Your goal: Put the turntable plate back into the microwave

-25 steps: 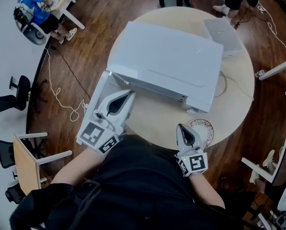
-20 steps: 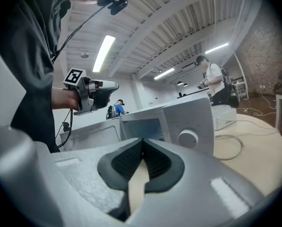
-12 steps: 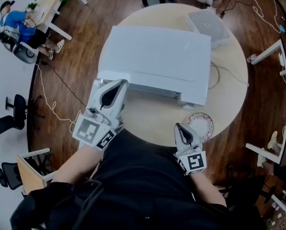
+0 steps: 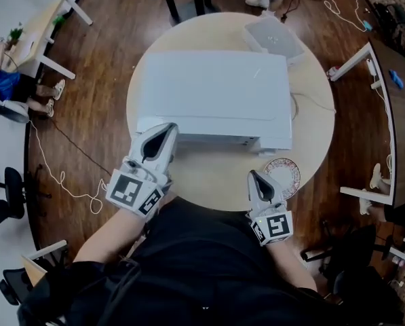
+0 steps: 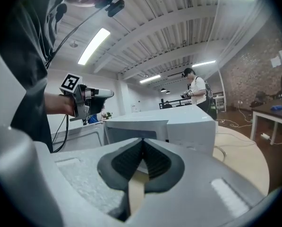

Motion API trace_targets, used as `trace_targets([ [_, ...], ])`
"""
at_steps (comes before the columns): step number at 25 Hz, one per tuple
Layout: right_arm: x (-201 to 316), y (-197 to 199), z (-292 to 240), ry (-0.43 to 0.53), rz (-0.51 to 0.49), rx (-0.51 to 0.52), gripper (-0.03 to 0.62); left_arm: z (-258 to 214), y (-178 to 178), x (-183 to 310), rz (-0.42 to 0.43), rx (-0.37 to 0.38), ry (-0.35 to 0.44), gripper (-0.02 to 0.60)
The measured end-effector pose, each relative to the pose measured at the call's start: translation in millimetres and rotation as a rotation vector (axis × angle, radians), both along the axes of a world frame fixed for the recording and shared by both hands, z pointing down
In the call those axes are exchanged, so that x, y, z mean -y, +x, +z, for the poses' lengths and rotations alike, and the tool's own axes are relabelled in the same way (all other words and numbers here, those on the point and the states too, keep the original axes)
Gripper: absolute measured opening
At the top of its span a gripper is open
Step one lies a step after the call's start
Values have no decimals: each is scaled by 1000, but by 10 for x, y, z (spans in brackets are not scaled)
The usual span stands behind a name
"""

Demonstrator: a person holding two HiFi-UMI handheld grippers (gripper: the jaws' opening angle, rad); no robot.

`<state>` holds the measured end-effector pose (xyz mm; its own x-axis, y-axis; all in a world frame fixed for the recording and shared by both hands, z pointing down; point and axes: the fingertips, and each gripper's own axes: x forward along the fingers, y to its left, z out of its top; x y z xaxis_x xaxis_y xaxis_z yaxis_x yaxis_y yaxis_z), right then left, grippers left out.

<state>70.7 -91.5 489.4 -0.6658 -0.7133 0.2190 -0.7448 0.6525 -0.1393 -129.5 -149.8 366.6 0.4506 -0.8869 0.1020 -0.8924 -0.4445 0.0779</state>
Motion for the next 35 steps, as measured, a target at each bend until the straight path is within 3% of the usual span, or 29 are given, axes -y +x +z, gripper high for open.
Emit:
trace_targets([
  [9, -68, -6, -48, -20, 118, -48, 2, 104, 65, 14, 120, -73, -29, 5],
  [17, -32, 685, 69, -32, 292, -67, 2, 167, 134, -182, 138, -107, -25, 5],
  [23, -67, 1355, 512, -140, 436, -63, 2, 140, 192, -275, 131, -111, -31, 5],
  [29, -267, 1759, 1053, -260, 462, -69, 2, 159, 364, -280, 144, -80, -32, 5],
  [35, -313, 1977, 1464, -292, 516, -123, 3, 127, 513, -304, 160, -37, -41, 5],
])
